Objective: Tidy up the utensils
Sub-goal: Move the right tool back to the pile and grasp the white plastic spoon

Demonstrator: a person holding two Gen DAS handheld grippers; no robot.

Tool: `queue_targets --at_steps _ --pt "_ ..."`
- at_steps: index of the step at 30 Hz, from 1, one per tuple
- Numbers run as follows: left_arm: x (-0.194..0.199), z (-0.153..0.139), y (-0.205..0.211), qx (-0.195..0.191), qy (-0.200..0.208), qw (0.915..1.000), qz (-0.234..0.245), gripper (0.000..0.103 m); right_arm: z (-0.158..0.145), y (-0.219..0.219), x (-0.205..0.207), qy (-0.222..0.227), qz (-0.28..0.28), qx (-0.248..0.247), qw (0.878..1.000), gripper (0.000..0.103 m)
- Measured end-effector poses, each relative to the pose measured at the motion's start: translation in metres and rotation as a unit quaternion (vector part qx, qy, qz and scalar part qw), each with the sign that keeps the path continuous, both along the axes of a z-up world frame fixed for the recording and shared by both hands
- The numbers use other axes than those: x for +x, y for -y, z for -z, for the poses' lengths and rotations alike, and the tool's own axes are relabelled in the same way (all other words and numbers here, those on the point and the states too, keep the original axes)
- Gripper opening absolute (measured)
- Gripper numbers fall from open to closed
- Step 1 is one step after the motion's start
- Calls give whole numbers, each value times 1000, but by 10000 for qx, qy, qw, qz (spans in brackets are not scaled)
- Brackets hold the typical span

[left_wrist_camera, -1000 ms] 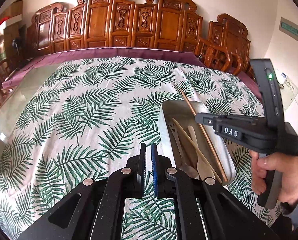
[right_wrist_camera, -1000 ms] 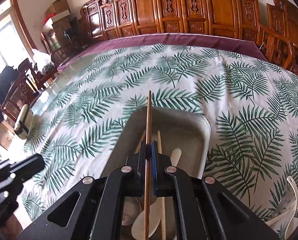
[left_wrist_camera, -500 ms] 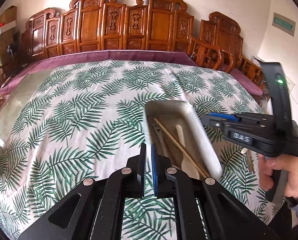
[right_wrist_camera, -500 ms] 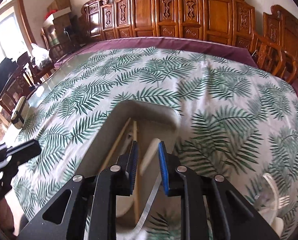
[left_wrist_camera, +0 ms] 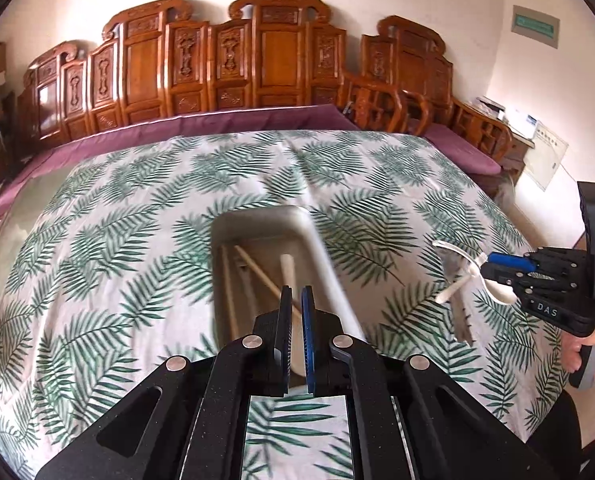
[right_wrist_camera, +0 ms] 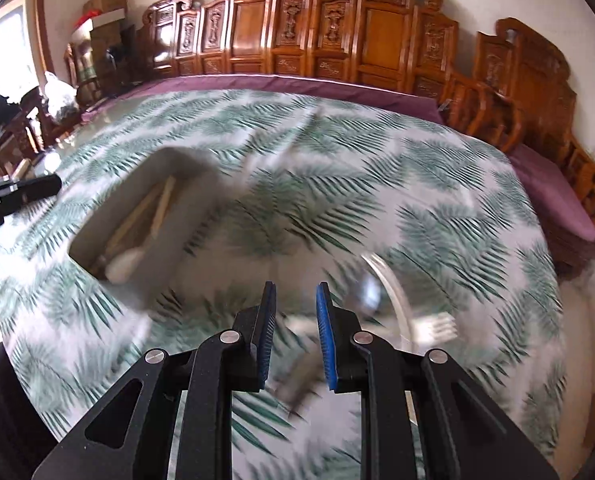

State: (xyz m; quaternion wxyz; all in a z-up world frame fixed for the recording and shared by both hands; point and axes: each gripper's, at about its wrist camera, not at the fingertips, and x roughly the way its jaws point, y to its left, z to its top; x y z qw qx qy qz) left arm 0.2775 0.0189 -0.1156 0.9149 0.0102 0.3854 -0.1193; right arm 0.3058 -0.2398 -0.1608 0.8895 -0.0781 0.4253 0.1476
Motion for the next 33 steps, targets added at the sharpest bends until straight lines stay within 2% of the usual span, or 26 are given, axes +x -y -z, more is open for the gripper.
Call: queue_targets --at_steps 8,18,20,24,25,33 --pt "-8 11 46 -88 -118 9995 282 4 21 59 -16 -156 313 -29 9994 23" --pt "-13 32 90 -70 -320 9981 531 6 44 81 -11 -361 425 69 9984 23" --pt "-14 35 96 -28 -329 9979 554 16 47 81 -5 -386 403 103 9984 23" --pt "-17 39 104 5 -347 9978 568 27 51 74 13 -483 340 126 9982 23" --pt "-17 40 105 16 -351 9978 565 32 54 72 19 -510 332 94 9981 23" --pt "-23 47 120 134 -400 9970 650 33 68 64 42 -726 371 -13 9967 23"
